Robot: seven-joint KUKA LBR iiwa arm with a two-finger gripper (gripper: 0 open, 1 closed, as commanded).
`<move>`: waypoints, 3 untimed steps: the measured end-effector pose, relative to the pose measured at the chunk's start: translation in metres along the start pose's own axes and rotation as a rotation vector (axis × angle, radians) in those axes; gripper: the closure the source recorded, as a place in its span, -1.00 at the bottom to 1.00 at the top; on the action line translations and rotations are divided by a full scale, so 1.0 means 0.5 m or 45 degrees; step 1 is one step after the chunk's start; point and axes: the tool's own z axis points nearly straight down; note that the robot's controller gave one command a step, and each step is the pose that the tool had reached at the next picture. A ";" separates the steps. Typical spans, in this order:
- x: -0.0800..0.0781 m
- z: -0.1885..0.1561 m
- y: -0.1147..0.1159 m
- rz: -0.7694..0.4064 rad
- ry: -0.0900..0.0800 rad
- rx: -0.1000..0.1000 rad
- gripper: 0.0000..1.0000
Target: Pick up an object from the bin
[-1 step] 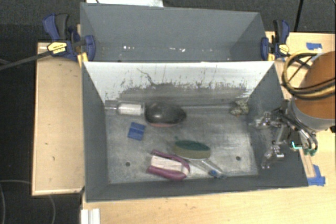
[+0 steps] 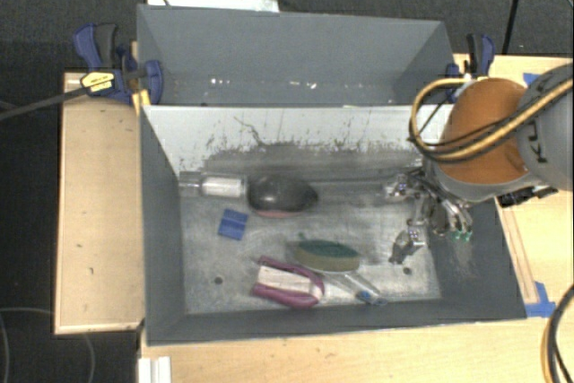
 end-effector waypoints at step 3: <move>0.111 0.013 0.254 -0.228 -0.011 0.005 1.00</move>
Offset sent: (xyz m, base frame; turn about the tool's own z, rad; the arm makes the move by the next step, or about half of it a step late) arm -0.0060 0.0427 0.0133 -0.0231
